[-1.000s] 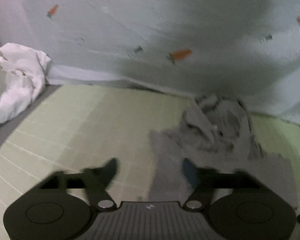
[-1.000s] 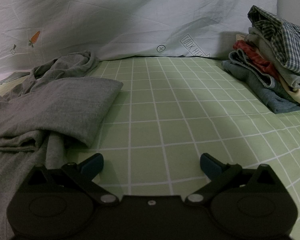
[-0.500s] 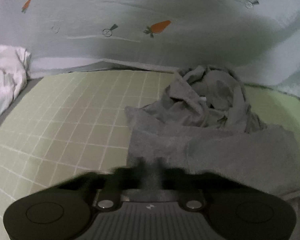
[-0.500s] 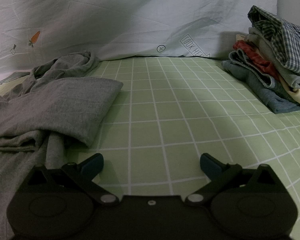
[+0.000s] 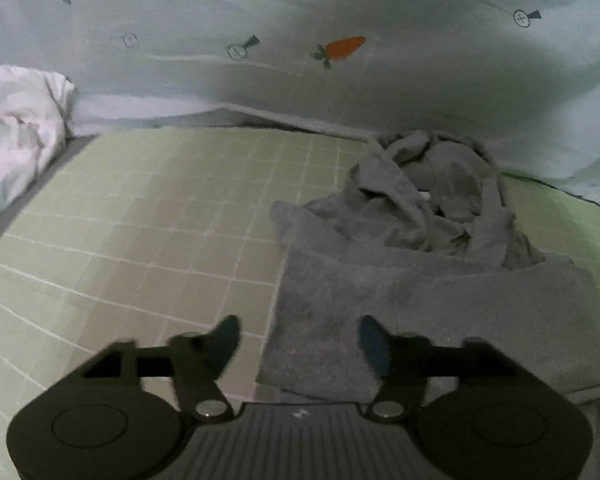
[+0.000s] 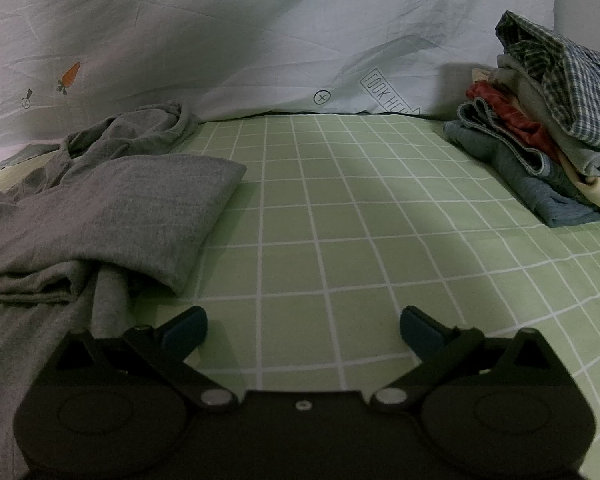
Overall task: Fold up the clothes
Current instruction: 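Grasp the grey hoodie edge with the left gripper and lift it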
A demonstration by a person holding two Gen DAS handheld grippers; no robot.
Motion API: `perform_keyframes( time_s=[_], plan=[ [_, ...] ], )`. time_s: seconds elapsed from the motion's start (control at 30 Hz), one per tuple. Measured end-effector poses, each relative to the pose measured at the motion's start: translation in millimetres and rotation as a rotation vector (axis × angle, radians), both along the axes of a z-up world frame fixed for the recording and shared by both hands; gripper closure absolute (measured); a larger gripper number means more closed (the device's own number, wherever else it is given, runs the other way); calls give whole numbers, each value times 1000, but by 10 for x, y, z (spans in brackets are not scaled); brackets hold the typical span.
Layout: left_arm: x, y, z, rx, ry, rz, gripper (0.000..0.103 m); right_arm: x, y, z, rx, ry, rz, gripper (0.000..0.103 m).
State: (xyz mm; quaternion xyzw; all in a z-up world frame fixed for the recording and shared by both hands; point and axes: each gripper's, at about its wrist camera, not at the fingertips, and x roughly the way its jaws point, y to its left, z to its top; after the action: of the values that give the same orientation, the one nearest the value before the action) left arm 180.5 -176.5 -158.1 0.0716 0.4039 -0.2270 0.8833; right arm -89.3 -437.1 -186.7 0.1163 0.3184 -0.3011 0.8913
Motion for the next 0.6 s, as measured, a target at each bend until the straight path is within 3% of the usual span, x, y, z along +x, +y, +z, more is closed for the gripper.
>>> perform_keyframes(
  time_s=[0.1,0.17,0.27,0.3,0.37,0.5,0.6],
  plan=[
    [73,-12,-62,-23,51,-5,28,2,0,0,0,0,0,0],
    [97,-22,-83,-37,65,3,33,2,2,1,-1,0,-2,0],
    [75,-48,-39,-9,25,26,79,0,3,1,-1,1,-2,0],
    [67,-50,-13,-9,12,21,86,0,3,1,-2,1,-3,0],
    [38,-61,61,-3,-16,10,91,1,3,1,-2,1,-3,0],
    [-59,-107,263,27,-116,-10,91,0,1,2,-3,1,-4,0],
    [-75,-85,452,3,-164,5,91,0,1,3,-3,1,-4,0]
  ],
)
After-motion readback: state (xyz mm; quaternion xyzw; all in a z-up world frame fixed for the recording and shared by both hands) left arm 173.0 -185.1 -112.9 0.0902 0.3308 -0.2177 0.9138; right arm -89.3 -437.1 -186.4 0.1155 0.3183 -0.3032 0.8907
